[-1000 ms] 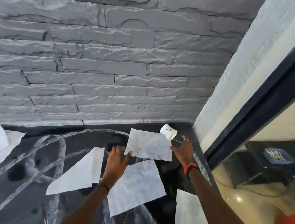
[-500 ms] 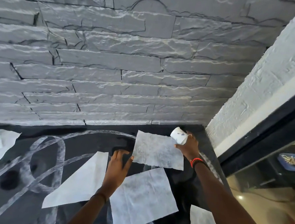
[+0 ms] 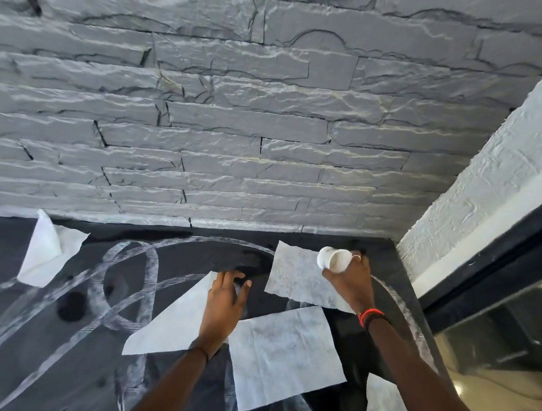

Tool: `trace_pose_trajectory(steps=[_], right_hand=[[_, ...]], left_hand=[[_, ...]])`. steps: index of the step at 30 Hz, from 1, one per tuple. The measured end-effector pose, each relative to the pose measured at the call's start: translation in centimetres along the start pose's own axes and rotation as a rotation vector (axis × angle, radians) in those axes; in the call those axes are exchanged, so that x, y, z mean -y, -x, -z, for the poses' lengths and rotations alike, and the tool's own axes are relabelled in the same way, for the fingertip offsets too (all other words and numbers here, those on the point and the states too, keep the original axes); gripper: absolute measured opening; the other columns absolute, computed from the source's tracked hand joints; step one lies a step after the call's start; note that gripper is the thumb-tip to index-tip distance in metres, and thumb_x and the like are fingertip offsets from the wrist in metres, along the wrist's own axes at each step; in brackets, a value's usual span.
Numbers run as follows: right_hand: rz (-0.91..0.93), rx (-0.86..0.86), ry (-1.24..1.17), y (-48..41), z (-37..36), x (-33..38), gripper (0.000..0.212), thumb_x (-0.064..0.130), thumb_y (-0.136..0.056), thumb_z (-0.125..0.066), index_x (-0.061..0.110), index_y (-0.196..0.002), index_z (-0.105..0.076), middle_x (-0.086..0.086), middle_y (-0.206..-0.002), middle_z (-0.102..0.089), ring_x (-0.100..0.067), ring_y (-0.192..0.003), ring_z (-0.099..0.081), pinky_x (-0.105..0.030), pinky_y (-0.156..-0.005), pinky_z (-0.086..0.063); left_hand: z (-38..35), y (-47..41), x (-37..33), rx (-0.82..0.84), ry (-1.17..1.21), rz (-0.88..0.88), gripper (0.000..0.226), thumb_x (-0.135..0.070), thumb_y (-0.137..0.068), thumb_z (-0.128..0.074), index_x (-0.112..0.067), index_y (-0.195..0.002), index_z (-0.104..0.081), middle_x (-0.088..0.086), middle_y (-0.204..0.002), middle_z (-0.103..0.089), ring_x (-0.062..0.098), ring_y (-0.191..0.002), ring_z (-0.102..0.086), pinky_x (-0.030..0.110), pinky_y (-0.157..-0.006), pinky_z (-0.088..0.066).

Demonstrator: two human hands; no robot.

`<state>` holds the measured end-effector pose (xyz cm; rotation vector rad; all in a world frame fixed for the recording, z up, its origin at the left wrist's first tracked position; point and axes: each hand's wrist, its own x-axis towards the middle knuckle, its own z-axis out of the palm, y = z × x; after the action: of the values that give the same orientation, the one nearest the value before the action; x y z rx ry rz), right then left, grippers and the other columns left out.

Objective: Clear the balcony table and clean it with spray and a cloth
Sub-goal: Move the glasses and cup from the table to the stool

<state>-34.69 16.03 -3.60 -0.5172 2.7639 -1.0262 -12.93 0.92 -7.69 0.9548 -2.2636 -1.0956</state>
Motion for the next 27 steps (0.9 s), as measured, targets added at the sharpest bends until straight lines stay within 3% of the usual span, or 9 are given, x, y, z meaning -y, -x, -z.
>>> trace_pose_trajectory(steps=[3, 6, 11, 15, 21, 27], right_hand=[[0.036, 0.079, 0.005, 3.7, -0.2, 2.0, 0.069, 0.033, -0.061, -0.080, 0.007, -0.117, -0.049, -0.006, -0.118, -0.043, -0.026, -0.102, -0.056, -0.031, -0.086, -0.045], [0.083, 0.170, -0.056, 8.6, -0.5, 3.5, 0.072, 0.036, -0.061, -0.080, 0.011, -0.121, -0.049, -0.003, -0.118, -0.049, -0.024, -0.103, -0.057, -0.035, -0.088, -0.048], [0.187, 0.236, -0.058, 14.1, -1.7, 5.4, 0.062, 0.049, -0.057, -0.078, 0.022, -0.107, -0.053, 0.003, -0.107, -0.060, -0.020, -0.098, -0.059, -0.034, -0.084, -0.049], [0.234, 0.339, -0.136, 21.4, -2.5, 6.3, 0.065, 0.062, -0.050, -0.071, 0.031, -0.103, -0.050, 0.011, -0.096, -0.063, -0.015, -0.090, -0.063, -0.036, -0.081, -0.051], [0.373, 0.450, -0.197, 31.7, -3.1, 8.1, 0.052, 0.056, -0.054, -0.071, 0.030, -0.093, -0.049, 0.008, -0.091, -0.062, -0.014, -0.084, -0.060, -0.032, -0.075, -0.052], [0.467, 0.597, -0.247, 41.8, -5.7, 10.5, 0.049, 0.052, -0.056, -0.073, 0.028, -0.092, -0.051, 0.009, -0.088, -0.062, -0.010, -0.079, -0.060, -0.028, -0.072, -0.051]], left_hand=[[1.7, 2.1, -0.8, -0.023, 0.001, 0.003, 0.024, -0.030, -0.097, -0.051, -0.013, -0.112, -0.057, -0.002, -0.114, -0.053, 0.019, -0.108, -0.052, 0.025, -0.091, -0.037], [3.9, 5.8, -0.8, -0.073, -0.001, 0.031, 0.024, -0.028, -0.097, -0.051, -0.013, -0.114, -0.056, 0.003, -0.118, -0.055, 0.021, -0.112, -0.050, 0.029, -0.096, -0.036], [6.4, 9.0, 0.5, -0.111, -0.020, 0.072, 0.025, -0.029, -0.097, -0.051, -0.012, -0.115, -0.055, 0.004, -0.118, -0.054, 0.024, -0.114, -0.050, 0.035, -0.099, -0.038], [9.3, 16.0, 1.2, -0.192, 0.001, 0.100, 0.024, -0.028, -0.096, -0.053, -0.012, -0.114, -0.055, 0.003, -0.118, -0.054, 0.022, -0.113, -0.050, 0.034, -0.098, -0.039], [14.3, 25.9, 3.3, -0.341, 0.018, 0.167, 0.015, -0.029, -0.095, -0.055, -0.018, -0.104, -0.056, -0.002, -0.104, -0.053, 0.022, -0.104, -0.053, 0.031, -0.094, -0.040], [19.6, 35.3, 7.7, -0.433, -0.050, 0.322, 0.022, -0.030, -0.096, -0.053, -0.013, -0.109, -0.057, 0.002, -0.110, -0.054, 0.021, -0.108, -0.052, 0.036, -0.097, -0.040]])
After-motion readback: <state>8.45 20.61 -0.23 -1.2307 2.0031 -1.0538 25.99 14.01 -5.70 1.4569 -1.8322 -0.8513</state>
